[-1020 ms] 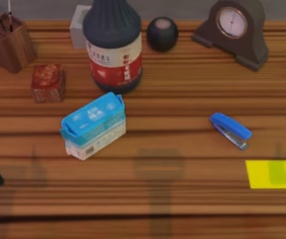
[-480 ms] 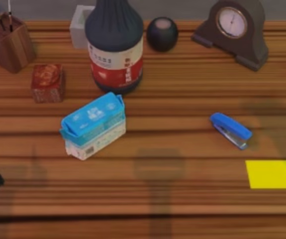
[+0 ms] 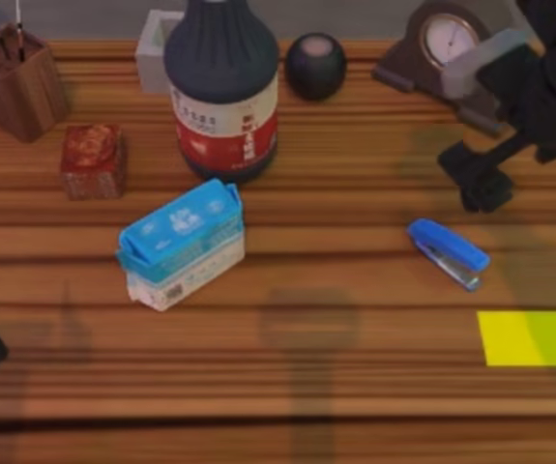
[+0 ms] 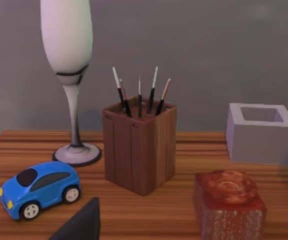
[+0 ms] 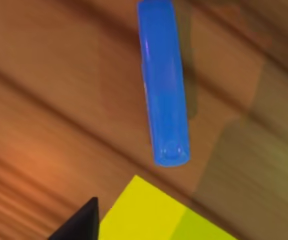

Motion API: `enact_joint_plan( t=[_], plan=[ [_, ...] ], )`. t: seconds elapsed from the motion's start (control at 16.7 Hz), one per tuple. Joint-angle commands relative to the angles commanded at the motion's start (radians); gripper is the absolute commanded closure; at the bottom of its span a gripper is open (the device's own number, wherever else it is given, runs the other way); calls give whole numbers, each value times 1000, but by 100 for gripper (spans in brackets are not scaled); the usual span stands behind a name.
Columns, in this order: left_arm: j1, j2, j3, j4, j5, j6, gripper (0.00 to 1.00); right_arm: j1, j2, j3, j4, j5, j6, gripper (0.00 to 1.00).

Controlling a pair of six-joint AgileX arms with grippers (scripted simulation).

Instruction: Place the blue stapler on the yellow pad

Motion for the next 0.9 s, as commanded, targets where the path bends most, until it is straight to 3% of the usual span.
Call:
enact_joint_plan(
  t=[0.36,0.9],
  plan=[
    [0,0,0,0,0,0,0,49,287,262,-163,0,-43,0],
    [0,0,0,0,0,0,0,51,313,245,-133,0,-47,0]
  ],
)
